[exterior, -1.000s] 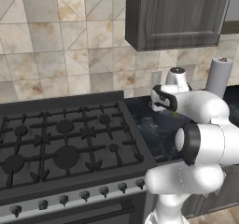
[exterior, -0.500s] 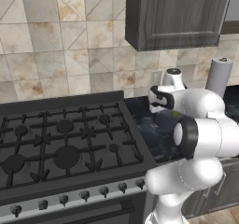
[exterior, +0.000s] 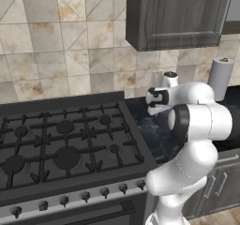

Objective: Turn on the sink faucet. Then move the cucumber from the counter to the sink. Turn off the sink. Move the vegetable from the sink to the pot next to the stove. Finally move the pot to the front center burner.

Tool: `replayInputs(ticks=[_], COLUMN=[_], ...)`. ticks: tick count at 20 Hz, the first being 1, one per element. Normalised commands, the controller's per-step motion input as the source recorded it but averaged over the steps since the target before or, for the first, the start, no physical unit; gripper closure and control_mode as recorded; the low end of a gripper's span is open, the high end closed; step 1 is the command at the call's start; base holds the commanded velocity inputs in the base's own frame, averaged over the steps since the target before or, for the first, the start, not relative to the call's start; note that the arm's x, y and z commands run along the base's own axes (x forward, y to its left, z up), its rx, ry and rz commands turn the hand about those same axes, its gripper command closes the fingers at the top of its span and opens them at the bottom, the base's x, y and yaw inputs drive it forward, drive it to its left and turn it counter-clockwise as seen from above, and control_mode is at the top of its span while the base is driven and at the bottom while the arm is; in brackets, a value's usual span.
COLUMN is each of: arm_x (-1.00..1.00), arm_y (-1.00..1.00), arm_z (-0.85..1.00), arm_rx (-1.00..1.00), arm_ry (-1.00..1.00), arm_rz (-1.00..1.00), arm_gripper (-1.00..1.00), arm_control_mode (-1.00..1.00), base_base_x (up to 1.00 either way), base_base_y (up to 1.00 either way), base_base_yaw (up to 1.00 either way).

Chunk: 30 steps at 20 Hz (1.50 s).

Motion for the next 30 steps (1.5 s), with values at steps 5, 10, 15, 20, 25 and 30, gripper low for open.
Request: replayInputs(ticks=[5, 10, 15, 20, 25, 30], arm_x=[0.0, 0.0, 0.0, -0.06, -0.49, -0.42], arm_y=[0.0, 0.0, 0.0, 0.0, 0.28, 0.6], arm_z=[-0.27, -0.22, -0.02, 0.01, 0.39, 0.58], arm_rx=[0.0, 0.0, 0.0, 0.0, 0.0, -0.01], arm_ry=[0.0, 0.0, 0.0, -0.01, -0.07, -0.03], arm_rz=[0.02, 0.0, 0.0, 0.0, 0.0, 0.05], arm_gripper=[-1.0, 1.0, 1.0, 1.0, 1.0, 1.0], arm_control_mode=[-1.0, -1.0, -1.0, -1.0, -1.0, -1.0], base_base_x=[0.0, 0.0, 0.0, 0.0, 0.0, 0.0], base_base_y=[0.0, 0.0, 0.0, 0.0, 0.0, 0.0], base_base_yaw=[0.0, 0.0, 0.0, 0.0, 0.0, 0.0])
